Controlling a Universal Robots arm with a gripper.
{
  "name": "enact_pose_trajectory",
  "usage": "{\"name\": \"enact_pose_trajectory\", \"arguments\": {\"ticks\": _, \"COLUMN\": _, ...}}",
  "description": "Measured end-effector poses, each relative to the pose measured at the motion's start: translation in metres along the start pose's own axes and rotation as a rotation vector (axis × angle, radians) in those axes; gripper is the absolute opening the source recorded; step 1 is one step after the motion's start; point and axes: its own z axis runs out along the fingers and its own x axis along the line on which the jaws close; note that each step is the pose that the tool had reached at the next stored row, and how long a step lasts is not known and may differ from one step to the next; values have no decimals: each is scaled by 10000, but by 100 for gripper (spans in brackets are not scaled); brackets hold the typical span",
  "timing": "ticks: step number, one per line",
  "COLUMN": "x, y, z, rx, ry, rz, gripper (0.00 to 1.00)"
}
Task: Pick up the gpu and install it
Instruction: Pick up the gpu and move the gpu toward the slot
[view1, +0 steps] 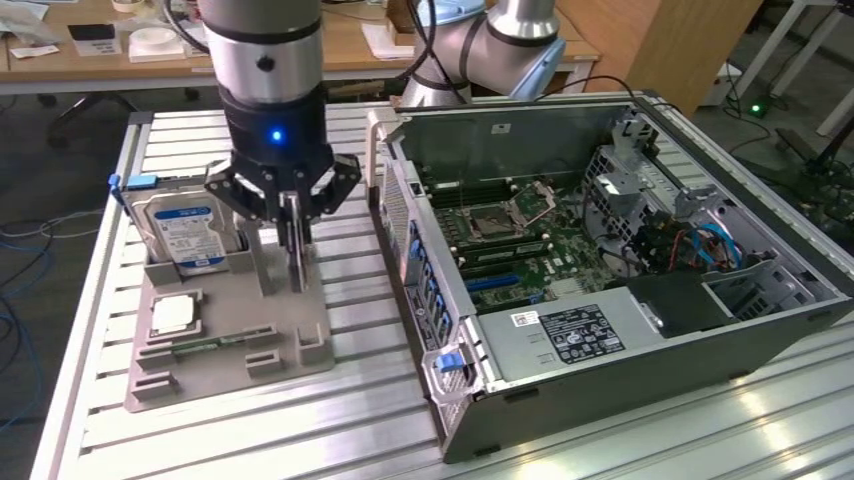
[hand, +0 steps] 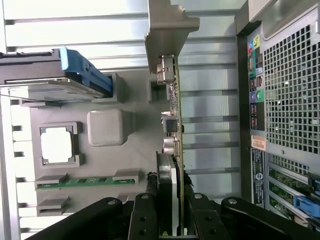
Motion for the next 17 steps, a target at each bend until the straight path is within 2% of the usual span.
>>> {"name": "enact_pose_trajectory", "arguments": {"ticks": 10, "x": 3, "y": 20, "z": -433, "rx": 1, "ry": 0, "rz": 0, "gripper": 28}}
{"name": "enact_pose_trajectory", "arguments": {"ticks": 17, "x": 5, "y": 31, "z": -683, "rx": 1, "ry": 0, "rz": 0, "gripper": 28}}
